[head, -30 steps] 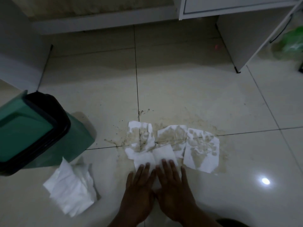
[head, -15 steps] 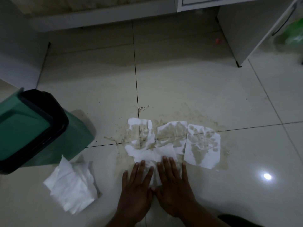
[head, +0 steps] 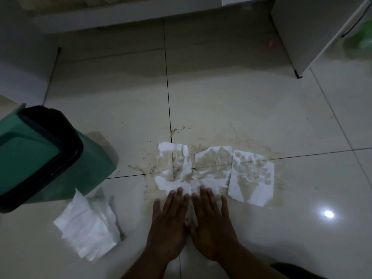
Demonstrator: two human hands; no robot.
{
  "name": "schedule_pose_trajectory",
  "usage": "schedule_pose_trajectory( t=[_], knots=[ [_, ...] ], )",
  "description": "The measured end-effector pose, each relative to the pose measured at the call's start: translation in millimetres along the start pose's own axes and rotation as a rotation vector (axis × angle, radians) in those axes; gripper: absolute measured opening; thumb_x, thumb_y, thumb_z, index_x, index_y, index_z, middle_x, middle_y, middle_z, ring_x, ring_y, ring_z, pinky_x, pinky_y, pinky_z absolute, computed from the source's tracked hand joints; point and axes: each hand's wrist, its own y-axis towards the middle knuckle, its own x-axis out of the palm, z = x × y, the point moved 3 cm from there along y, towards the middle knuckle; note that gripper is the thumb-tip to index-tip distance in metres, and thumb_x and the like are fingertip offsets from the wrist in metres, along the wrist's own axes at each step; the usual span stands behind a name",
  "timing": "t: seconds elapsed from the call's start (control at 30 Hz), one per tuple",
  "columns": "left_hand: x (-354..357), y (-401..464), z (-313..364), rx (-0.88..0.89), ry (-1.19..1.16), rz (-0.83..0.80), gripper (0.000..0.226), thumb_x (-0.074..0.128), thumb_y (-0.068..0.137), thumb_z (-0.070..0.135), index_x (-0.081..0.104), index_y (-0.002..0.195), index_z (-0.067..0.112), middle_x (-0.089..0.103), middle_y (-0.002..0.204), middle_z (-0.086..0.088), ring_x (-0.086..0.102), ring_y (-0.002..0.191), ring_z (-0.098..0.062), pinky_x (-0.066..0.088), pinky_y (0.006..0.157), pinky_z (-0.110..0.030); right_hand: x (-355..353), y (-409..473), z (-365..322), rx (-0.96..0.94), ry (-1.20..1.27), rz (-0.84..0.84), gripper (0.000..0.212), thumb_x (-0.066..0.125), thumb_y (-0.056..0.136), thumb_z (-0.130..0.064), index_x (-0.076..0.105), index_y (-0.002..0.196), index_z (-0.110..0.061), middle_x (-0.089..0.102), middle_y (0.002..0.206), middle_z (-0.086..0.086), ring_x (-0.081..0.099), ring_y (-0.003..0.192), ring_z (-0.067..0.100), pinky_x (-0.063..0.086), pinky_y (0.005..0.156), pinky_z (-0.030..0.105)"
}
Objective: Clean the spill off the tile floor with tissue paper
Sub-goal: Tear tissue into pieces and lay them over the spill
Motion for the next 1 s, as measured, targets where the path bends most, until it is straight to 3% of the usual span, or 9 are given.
schedule_pose_trajectory(
  t=[0.13, 0.23, 0.37, 0.57, 0.8, 0.9, 1.0],
  knots=[
    [2.5, -2.0, -1.6, -0.006, 0.013, 0.000, 0.075, 0.050, 0.089, 0.034, 0.024, 0.158, 0.024, 0.008, 0.168, -0.006, 0.008, 0.155, -0.028, 0.013, 0.117, -0.057, 0.6, -5.1, 2.9, 0.026, 0.000, 0.010, 0.076, 0.028, 0.097, -0.062, 0.018, 0.156, -0.015, 0.004, 0.164, 0.013, -0.001, 0.152, 0.033, 0.009, 0.117, 0.057],
    [4.3, -4.8, -3.5, -0.006, 0.055, -0.017, 0.072, 0.053, 0.085, 0.038, 0.037, 0.154, 0.024, 0.023, 0.165, -0.007, 0.026, 0.151, -0.029, 0.017, 0.112, -0.059, -1.2, -5.8, 4.4, 0.027, -0.027, 0.031, 0.076, 0.036, 0.095, -0.060, 0.028, 0.153, -0.012, 0.016, 0.162, 0.016, 0.013, 0.150, 0.037, 0.014, 0.114, 0.058],
    [3.2, -4.7, -6.1, -0.004, 0.041, 0.014, 0.069, 0.051, 0.087, 0.044, 0.038, 0.153, 0.027, 0.027, 0.164, -0.007, 0.028, 0.150, -0.029, 0.018, 0.113, -0.061, -3.2, -0.3, 7.4, 0.046, -0.035, 0.037, 0.078, 0.026, 0.096, -0.063, 0.021, 0.155, -0.011, 0.006, 0.164, 0.014, 0.000, 0.151, 0.034, 0.005, 0.117, 0.059],
    [0.3, -6.2, -8.1, -0.013, 0.064, -0.019, 0.068, 0.045, 0.084, 0.039, 0.041, 0.151, 0.030, 0.031, 0.162, -0.007, 0.033, 0.148, -0.028, 0.009, 0.114, -0.057, -2.4, 1.4, 7.2, 0.037, -0.024, 0.038, 0.078, 0.026, 0.096, -0.064, 0.024, 0.155, -0.013, 0.008, 0.164, 0.012, 0.002, 0.151, 0.032, 0.006, 0.116, 0.058],
    [-2.2, -7.1, -9.0, -0.014, 0.061, -0.039, 0.065, 0.050, 0.084, 0.037, 0.047, 0.148, 0.026, 0.038, 0.159, -0.009, 0.038, 0.146, -0.028, 0.018, 0.112, -0.055, 4.0, 1.0, 6.1, -0.027, -0.018, 0.042, 0.079, 0.020, 0.096, -0.068, 0.014, 0.157, -0.018, 0.000, 0.166, 0.007, -0.006, 0.152, 0.027, 0.004, 0.117, 0.058],
    [-1.7, -6.8, -6.5, -0.013, 0.038, -0.034, 0.077, 0.076, 0.072, 0.038, 0.053, 0.144, 0.025, 0.046, 0.155, -0.010, 0.044, 0.141, -0.029, 0.029, 0.115, -0.054, 5.3, -4.2, 3.3, -0.068, -0.052, 0.034, 0.073, 0.028, 0.097, -0.063, 0.027, 0.155, -0.018, 0.013, 0.164, 0.009, 0.011, 0.152, 0.032, 0.011, 0.115, 0.060],
    [-5.2, -4.9, -4.1, -0.025, 0.018, -0.048, 0.082, 0.084, 0.060, 0.041, 0.061, 0.137, 0.025, 0.052, 0.149, -0.011, 0.052, 0.136, -0.029, 0.043, 0.105, -0.055, 9.0, -9.0, 0.6, -0.066, -0.070, 0.059, 0.071, 0.038, 0.094, -0.060, 0.040, 0.150, -0.015, 0.025, 0.160, 0.012, 0.027, 0.147, 0.035, 0.020, 0.110, 0.062]
  ],
)
